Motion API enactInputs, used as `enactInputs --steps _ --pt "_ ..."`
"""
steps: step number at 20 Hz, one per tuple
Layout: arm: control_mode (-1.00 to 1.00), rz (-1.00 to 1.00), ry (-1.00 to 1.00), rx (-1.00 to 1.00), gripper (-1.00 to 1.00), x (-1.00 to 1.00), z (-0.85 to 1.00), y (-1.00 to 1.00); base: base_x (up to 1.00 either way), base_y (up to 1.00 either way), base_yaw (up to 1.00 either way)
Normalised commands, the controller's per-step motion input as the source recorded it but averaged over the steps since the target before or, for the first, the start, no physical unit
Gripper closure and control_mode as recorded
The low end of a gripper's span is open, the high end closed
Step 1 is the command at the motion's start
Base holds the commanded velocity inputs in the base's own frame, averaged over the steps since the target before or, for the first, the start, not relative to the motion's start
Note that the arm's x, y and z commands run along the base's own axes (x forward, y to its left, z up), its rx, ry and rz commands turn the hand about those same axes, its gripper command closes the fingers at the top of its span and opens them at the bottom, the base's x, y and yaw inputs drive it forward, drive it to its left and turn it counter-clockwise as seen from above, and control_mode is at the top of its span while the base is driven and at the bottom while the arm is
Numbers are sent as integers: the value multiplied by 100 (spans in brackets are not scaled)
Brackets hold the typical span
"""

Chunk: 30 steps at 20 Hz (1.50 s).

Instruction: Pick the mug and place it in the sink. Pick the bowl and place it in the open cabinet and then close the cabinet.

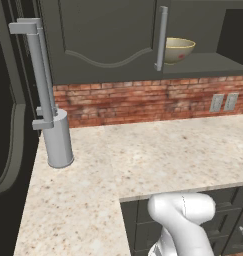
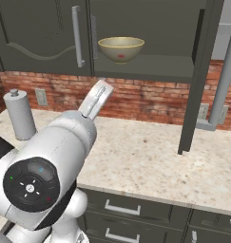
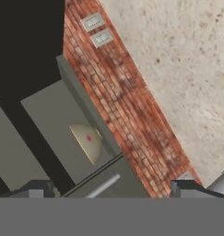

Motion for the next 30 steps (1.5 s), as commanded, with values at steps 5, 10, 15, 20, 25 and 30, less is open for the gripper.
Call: enactInputs --steps 5,10,15,20,25,30 --pt "-100 2 -17 5 -100 -31 0 -48 0 0 0" --pt "-100 0 -15 2 -100 -28 3 -38 0 0 0" --pt "-100 0 -6 6 -100 -9 1 -54 0 0 0" --pt "-100 0 0 10 -100 1 0 -60 0 0 0" --pt "-100 0 -3 8 -100 -24 0 -38 0 0 0" --pt "-100 0 -9 8 -100 -45 0 -41 0 0 0"
